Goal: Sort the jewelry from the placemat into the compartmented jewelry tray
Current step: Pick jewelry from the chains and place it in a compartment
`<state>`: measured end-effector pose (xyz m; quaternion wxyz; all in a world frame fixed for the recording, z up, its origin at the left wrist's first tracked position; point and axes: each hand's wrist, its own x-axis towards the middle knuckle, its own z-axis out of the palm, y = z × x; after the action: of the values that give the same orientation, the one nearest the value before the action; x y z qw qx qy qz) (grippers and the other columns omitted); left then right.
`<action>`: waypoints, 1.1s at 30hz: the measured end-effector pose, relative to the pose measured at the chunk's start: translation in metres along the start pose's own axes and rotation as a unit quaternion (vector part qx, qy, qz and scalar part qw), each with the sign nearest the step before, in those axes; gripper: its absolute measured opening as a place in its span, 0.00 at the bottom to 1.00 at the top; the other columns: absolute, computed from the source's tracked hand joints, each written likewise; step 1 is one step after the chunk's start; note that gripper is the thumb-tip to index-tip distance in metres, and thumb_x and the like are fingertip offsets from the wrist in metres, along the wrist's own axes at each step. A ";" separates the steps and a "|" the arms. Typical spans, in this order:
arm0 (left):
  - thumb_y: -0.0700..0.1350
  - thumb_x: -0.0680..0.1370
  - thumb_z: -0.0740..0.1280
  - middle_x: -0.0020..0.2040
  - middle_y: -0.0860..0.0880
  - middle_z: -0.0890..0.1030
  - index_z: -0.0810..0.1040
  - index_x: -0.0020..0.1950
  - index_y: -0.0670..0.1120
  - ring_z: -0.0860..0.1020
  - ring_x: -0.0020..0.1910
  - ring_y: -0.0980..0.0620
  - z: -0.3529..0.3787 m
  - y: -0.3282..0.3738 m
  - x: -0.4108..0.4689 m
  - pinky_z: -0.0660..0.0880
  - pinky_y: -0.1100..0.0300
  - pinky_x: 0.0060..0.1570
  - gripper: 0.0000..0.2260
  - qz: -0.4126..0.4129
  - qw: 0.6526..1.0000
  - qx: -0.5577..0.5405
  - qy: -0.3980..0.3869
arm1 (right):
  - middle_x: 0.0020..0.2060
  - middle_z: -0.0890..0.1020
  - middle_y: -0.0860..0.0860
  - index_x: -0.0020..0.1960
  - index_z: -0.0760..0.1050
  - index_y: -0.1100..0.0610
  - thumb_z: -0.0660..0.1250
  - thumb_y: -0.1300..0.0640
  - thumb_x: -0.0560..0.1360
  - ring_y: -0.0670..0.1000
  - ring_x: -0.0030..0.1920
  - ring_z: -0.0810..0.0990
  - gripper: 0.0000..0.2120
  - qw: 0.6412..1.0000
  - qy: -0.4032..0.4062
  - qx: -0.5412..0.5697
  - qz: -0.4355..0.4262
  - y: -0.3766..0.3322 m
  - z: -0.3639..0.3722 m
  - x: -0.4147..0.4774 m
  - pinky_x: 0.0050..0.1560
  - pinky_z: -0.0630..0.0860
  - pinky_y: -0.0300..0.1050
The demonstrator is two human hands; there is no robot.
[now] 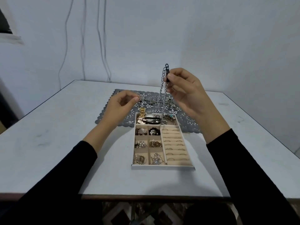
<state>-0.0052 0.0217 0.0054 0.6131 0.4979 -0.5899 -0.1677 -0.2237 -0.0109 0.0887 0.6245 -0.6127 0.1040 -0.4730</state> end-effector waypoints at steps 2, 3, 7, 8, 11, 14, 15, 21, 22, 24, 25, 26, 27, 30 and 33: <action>0.43 0.77 0.71 0.45 0.45 0.84 0.81 0.47 0.53 0.81 0.47 0.41 0.000 0.002 -0.004 0.78 0.50 0.50 0.04 -0.001 1.000 -0.006 0.001 | 0.39 0.80 0.52 0.46 0.76 0.59 0.65 0.66 0.75 0.48 0.38 0.75 0.04 1.000 -0.016 0.012 0.009 0.003 0.002 -0.008 0.41 0.74 0.38; 0.43 0.77 0.71 0.45 0.45 0.84 0.81 0.47 0.53 0.80 0.47 0.41 0.000 0.002 -0.006 0.78 0.49 0.50 0.04 -0.002 1.000 -0.007 0.001 | 0.39 0.80 0.52 0.46 0.76 0.59 0.65 0.66 0.75 0.48 0.38 0.75 0.04 1.000 -0.022 0.017 0.012 0.004 0.003 -0.012 0.41 0.73 0.38; 0.42 0.77 0.70 0.43 0.48 0.83 0.81 0.47 0.51 0.79 0.44 0.51 -0.001 0.003 -0.011 0.76 0.56 0.47 0.04 -0.005 1.000 -0.014 0.005 | 0.38 0.79 0.52 0.46 0.75 0.59 0.64 0.66 0.74 0.47 0.38 0.76 0.04 0.999 -0.035 0.035 0.020 0.010 0.006 -0.028 0.40 0.73 0.38; 0.42 0.77 0.70 0.44 0.47 0.83 0.81 0.47 0.51 0.79 0.44 0.51 -0.001 0.003 -0.012 0.76 0.57 0.47 0.04 -0.008 1.000 -0.013 0.005 | 0.38 0.80 0.52 0.45 0.74 0.59 0.63 0.66 0.74 0.47 0.38 0.76 0.04 0.998 -0.040 0.038 0.023 0.011 0.006 -0.032 0.40 0.73 0.37; 0.42 0.77 0.70 0.45 0.45 0.83 0.81 0.48 0.49 0.79 0.44 0.52 -0.003 0.001 -0.015 0.77 0.59 0.46 0.02 -0.015 1.000 -0.013 0.003 | 0.37 0.80 0.51 0.45 0.75 0.58 0.63 0.66 0.74 0.47 0.37 0.76 0.05 0.997 -0.055 0.045 0.036 0.013 0.008 -0.039 0.39 0.74 0.37; 0.42 0.77 0.71 0.46 0.46 0.83 0.81 0.49 0.47 0.80 0.46 0.54 -0.005 -0.002 -0.017 0.77 0.62 0.48 0.02 -0.018 1.000 -0.015 0.009 | 0.36 0.80 0.51 0.44 0.76 0.58 0.63 0.67 0.74 0.47 0.36 0.77 0.06 0.995 -0.065 0.056 0.045 0.015 0.008 -0.044 0.39 0.75 0.37; 0.43 0.77 0.71 0.47 0.47 0.83 0.81 0.49 0.47 0.80 0.46 0.54 -0.006 -0.002 -0.017 0.77 0.62 0.49 0.02 -0.019 1.000 -0.015 0.013 | 0.36 0.80 0.51 0.43 0.76 0.58 0.63 0.67 0.74 0.46 0.36 0.77 0.07 0.995 -0.067 0.059 0.048 0.016 0.008 -0.046 0.39 0.75 0.37; 0.42 0.77 0.71 0.46 0.47 0.83 0.81 0.48 0.49 0.80 0.47 0.54 -0.006 -0.003 -0.016 0.78 0.63 0.49 0.02 -0.020 0.999 -0.016 0.035 | 0.36 0.80 0.51 0.43 0.77 0.58 0.70 0.64 0.70 0.47 0.35 0.77 0.04 0.991 -0.102 0.055 0.066 0.023 0.004 -0.055 0.39 0.75 0.37; 0.42 0.77 0.71 0.47 0.46 0.83 0.81 0.48 0.49 0.80 0.47 0.54 -0.006 -0.002 -0.016 0.77 0.62 0.49 0.02 -0.021 0.999 -0.017 0.036 | 0.36 0.80 0.52 0.43 0.78 0.57 0.71 0.62 0.69 0.48 0.35 0.77 0.04 0.990 -0.108 0.055 0.073 0.025 0.003 -0.056 0.40 0.75 0.38; 0.42 0.77 0.71 0.48 0.43 0.83 0.81 0.48 0.49 0.80 0.47 0.53 -0.005 -0.002 -0.016 0.77 0.61 0.50 0.02 -0.023 0.999 -0.019 0.037 | 0.36 0.80 0.52 0.43 0.78 0.57 0.72 0.61 0.68 0.48 0.35 0.76 0.04 0.988 -0.116 0.046 0.087 0.028 -0.001 -0.058 0.40 0.76 0.38; 0.42 0.77 0.71 0.48 0.43 0.83 0.81 0.48 0.49 0.80 0.47 0.53 -0.005 -0.002 -0.016 0.77 0.60 0.50 0.02 -0.022 0.999 -0.019 0.037 | 0.36 0.80 0.52 0.43 0.78 0.57 0.72 0.61 0.68 0.48 0.34 0.76 0.05 0.988 -0.120 0.036 0.092 0.029 -0.003 -0.059 0.40 0.76 0.38; 0.42 0.77 0.71 0.48 0.43 0.83 0.81 0.48 0.48 0.80 0.47 0.53 -0.005 -0.002 -0.016 0.77 0.61 0.50 0.02 -0.021 0.999 -0.020 0.035 | 0.35 0.80 0.51 0.43 0.78 0.57 0.72 0.62 0.69 0.47 0.34 0.76 0.05 0.987 -0.126 0.023 0.095 0.030 -0.005 -0.059 0.40 0.76 0.38; 0.42 0.77 0.71 0.47 0.45 0.83 0.81 0.48 0.48 0.80 0.47 0.54 -0.004 -0.002 -0.016 0.77 0.62 0.50 0.02 -0.020 0.999 -0.021 0.034 | 0.33 0.80 0.50 0.43 0.78 0.57 0.72 0.64 0.70 0.47 0.33 0.77 0.05 0.986 -0.133 0.007 0.098 0.031 -0.007 -0.060 0.41 0.77 0.38; 0.42 0.77 0.71 0.45 0.50 0.83 0.81 0.48 0.50 0.80 0.46 0.56 -0.004 -0.002 -0.016 0.77 0.65 0.49 0.03 -0.017 0.999 -0.020 0.033 | 0.33 0.79 0.50 0.44 0.77 0.59 0.67 0.69 0.73 0.47 0.35 0.78 0.06 0.981 -0.155 -0.044 0.109 0.031 -0.012 -0.061 0.41 0.77 0.38; 0.42 0.77 0.71 0.45 0.50 0.83 0.81 0.48 0.49 0.80 0.46 0.55 -0.004 -0.003 -0.015 0.77 0.65 0.49 0.02 -0.020 0.999 -0.022 0.032 | 0.38 0.79 0.54 0.45 0.77 0.60 0.67 0.68 0.72 0.49 0.37 0.77 0.05 0.973 -0.181 -0.086 0.119 0.029 -0.016 -0.062 0.42 0.76 0.38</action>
<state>-0.0044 0.0343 -0.0044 0.6388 0.5010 -0.5563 -0.1773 -0.2543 0.0171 0.0324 0.6296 -0.7228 0.1021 -0.2660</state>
